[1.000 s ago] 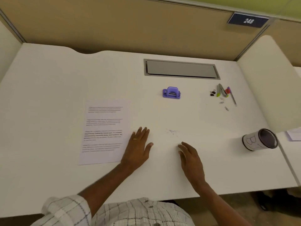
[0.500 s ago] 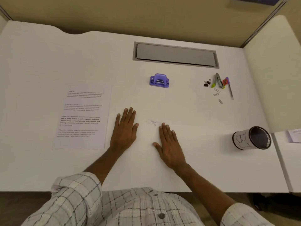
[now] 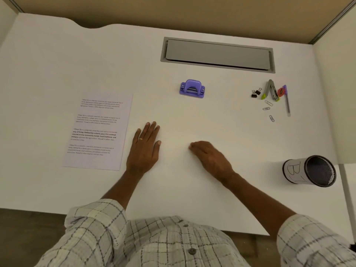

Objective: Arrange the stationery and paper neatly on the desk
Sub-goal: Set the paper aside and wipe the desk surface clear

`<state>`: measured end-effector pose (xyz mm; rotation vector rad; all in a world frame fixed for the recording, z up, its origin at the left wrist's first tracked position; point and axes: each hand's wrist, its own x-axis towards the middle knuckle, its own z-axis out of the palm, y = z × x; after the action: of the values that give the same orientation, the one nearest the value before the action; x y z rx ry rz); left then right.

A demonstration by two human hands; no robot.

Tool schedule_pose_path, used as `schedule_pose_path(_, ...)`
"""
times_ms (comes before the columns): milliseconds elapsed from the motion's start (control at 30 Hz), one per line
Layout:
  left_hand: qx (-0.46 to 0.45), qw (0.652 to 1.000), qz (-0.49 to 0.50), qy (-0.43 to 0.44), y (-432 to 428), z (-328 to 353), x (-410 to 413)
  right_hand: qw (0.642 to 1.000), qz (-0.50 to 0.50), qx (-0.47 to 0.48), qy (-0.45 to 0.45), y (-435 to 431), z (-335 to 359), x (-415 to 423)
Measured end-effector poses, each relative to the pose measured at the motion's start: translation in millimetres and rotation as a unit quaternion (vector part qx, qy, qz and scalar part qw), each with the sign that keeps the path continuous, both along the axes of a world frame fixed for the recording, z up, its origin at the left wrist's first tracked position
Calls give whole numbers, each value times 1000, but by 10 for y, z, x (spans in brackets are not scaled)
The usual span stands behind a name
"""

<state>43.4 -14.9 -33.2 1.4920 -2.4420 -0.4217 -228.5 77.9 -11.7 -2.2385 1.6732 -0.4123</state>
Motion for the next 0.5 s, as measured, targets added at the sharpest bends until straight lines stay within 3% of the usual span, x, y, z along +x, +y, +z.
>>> schedule_pose_path(133, 10, 1000, 5, 7, 2, -22, -1, 990, -142, -22, 5, -38, 55, -127)
schedule_pose_path(233, 11, 1000, 5, 11, -3, -28, 1, 973, -225, 7, -48, -31, 24, -10)
schedule_pose_path(500, 12, 1000, 9, 16, 3, -5, -9, 985, -161, 25, -50, 124, 65, 432)
